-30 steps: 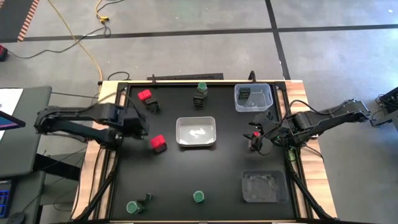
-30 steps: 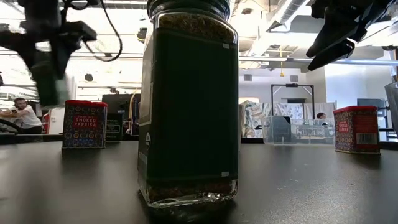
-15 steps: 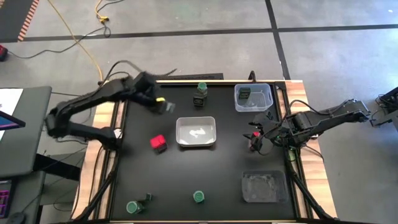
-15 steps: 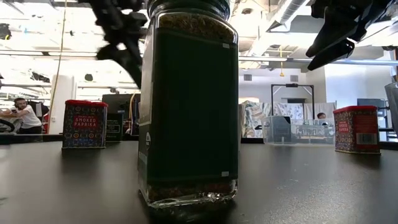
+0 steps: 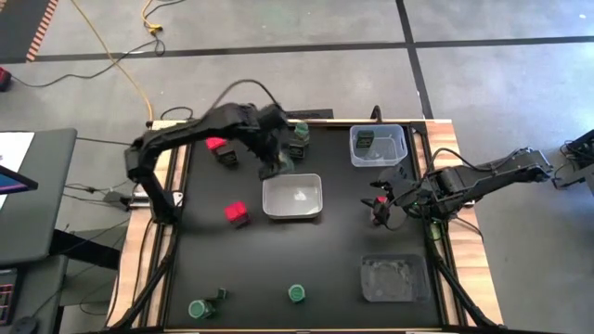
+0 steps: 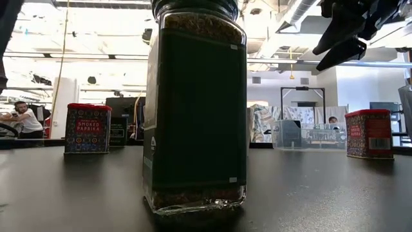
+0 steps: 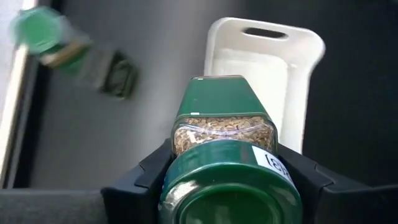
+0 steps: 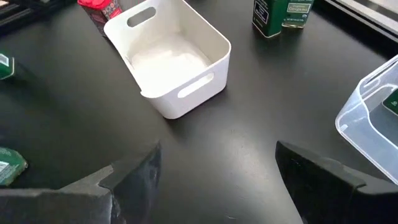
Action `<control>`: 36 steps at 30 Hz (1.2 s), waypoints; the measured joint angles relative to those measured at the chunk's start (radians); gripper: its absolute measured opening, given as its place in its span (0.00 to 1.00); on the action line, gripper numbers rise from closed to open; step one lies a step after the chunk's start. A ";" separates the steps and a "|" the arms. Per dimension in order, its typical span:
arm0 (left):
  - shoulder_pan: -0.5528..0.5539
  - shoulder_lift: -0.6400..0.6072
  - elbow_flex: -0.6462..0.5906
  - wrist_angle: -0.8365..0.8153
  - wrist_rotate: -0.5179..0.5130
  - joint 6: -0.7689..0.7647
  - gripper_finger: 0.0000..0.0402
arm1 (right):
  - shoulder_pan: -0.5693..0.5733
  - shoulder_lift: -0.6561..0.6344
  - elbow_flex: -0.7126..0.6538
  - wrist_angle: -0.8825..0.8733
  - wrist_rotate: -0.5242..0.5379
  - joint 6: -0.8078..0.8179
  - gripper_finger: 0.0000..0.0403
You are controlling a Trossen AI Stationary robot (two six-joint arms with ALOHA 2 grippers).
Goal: Sort spices by type
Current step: Put the middle left green seasoning bottle into the white bin
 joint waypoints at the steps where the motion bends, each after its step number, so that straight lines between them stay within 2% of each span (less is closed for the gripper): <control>1: -0.022 0.015 0.010 0.000 -0.005 0.015 0.48 | 0.000 0.000 0.000 0.000 0.000 0.004 0.85; 6: -0.112 0.062 0.024 -0.001 -0.069 0.068 0.48 | 0.000 0.000 0.000 0.000 0.000 0.007 0.85; 12: -0.156 0.145 0.024 -0.032 -0.140 0.062 0.48 | 0.000 0.000 0.000 0.000 0.000 0.006 0.85; 19: -0.153 0.236 0.024 -0.106 -0.152 -0.010 0.48 | 0.000 0.000 0.000 -0.001 0.000 -0.006 0.85; 26: -0.145 0.292 -0.009 -0.074 -0.161 -0.006 0.48 | 0.000 0.000 0.000 -0.001 0.000 -0.011 0.85; 36: -0.114 0.293 -0.009 -0.064 -0.161 0.005 0.50 | 0.000 0.000 0.000 -0.001 0.000 -0.012 0.85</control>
